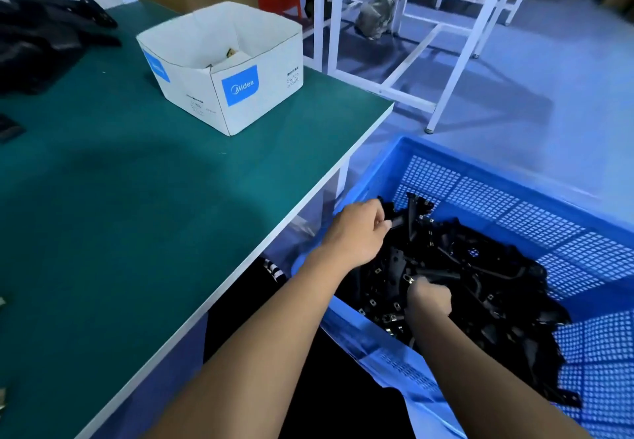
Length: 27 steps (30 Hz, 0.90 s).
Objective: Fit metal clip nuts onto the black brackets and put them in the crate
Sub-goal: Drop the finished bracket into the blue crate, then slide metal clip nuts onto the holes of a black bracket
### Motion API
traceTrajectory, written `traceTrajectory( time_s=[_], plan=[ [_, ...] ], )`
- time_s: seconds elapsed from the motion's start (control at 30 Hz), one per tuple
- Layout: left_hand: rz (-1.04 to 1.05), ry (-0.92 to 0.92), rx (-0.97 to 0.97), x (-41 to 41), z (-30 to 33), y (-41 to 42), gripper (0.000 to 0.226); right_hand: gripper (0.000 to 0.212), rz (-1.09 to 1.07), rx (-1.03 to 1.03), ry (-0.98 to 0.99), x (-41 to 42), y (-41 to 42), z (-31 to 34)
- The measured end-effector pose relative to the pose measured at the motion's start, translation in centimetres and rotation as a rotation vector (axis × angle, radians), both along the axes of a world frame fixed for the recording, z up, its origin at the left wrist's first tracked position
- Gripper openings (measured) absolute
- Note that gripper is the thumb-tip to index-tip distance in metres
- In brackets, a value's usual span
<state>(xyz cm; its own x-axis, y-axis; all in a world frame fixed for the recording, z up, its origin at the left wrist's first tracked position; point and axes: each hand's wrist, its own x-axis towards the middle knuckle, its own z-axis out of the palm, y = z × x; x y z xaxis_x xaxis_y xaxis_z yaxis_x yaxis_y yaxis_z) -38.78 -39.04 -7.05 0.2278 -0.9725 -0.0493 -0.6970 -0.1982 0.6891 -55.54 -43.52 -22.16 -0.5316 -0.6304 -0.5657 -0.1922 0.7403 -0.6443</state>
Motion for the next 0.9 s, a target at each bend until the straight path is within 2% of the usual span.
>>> traceTrajectory(
  time_s=[0.17, 0.23, 0.33, 0.43, 0.5, 0.57, 0.67, 0.77, 0.9],
  plan=[
    [-0.023, 0.044, -0.254, 0.8, 5.0, -0.7, 0.007, 0.024, 0.172, -0.288, 0.119, 3.4, -1.4, 4.5],
    [0.007, 0.113, -0.339, 1.7, 7.1, -0.6, 0.005, 0.018, 0.233, -0.535, 0.205, 5.2, -1.7, 7.8],
    [0.081, 0.249, -0.468, 4.1, 10.2, 0.6, 0.011, 0.013, 0.418, -1.069, 0.257, 8.4, -0.6, 14.0],
    [0.206, 0.268, -0.577, 8.1, 12.3, 3.3, 0.009, 0.012, 0.583, -1.463, 0.159, 12.7, 1.6, 19.6],
    [0.327, 0.240, -0.611, 11.7, 12.8, 5.9, 0.002, 0.009, 0.731, -1.591, 0.076, 16.5, 3.9, 22.5],
    [0.470, 0.193, -0.609, 15.6, 12.9, 8.8, 0.003, 0.008, 0.913, -1.594, -0.009, 20.6, 6.3, 24.4],
    [0.728, 0.096, -0.562, 21.5, 12.6, 14.4, 0.001, 0.009, 1.311, -1.376, -0.077, 28.1, 10.3, 25.8],
    [0.944, 0.003, -0.502, 26.0, 11.9, 20.0, 0.005, 0.021, 1.662, -1.156, 0.034, 35.1, 13.7, 25.7],
    [1.161, -0.103, -0.393, 30.4, 10.8, 26.9, 0.007, 0.048, 1.859, -1.082, 0.223, 42.8, 17.4, 25.1]
  ],
)
